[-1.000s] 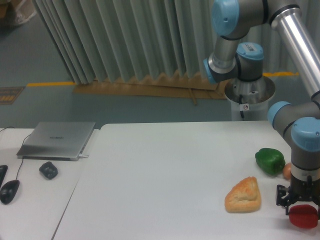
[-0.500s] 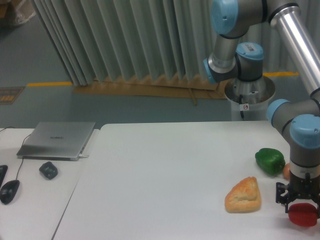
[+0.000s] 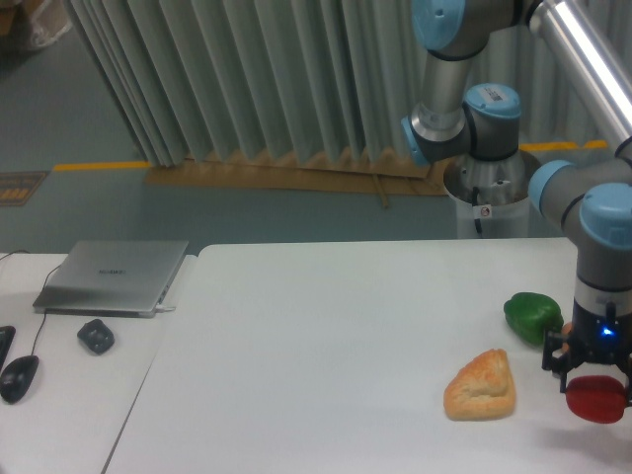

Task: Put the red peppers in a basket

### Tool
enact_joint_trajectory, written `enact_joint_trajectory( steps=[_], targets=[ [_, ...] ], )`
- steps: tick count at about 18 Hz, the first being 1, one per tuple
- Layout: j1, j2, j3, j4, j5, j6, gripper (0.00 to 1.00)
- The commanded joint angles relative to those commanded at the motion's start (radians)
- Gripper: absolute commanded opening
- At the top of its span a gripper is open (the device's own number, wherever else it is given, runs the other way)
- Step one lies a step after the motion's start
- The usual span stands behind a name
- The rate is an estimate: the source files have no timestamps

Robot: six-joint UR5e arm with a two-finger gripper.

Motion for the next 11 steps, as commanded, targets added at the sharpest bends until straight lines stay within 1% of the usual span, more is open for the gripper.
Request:
enact_joint_trajectory(
  steps=[1, 3, 5, 8, 9, 11],
  targets=[
    [0.011, 0.008, -0.002, -0.005, 0.002, 0.047, 0.69],
    [0.064, 0.032, -0.002, -0.023, 0.002, 0.205, 0.69],
    [0.092, 0.045, -0.006, -0.029, 0.0, 0.322, 0.69],
    [0.107, 0.048, -0.011, -0.034, 0.008, 0.459, 0.68],
    [0.126, 0.051, -0.014, -0.035, 0.009, 0.533, 0.67],
    [0.156, 0.048, -0.018, -0.038, 0.009, 0.62, 0.67]
  ],
)
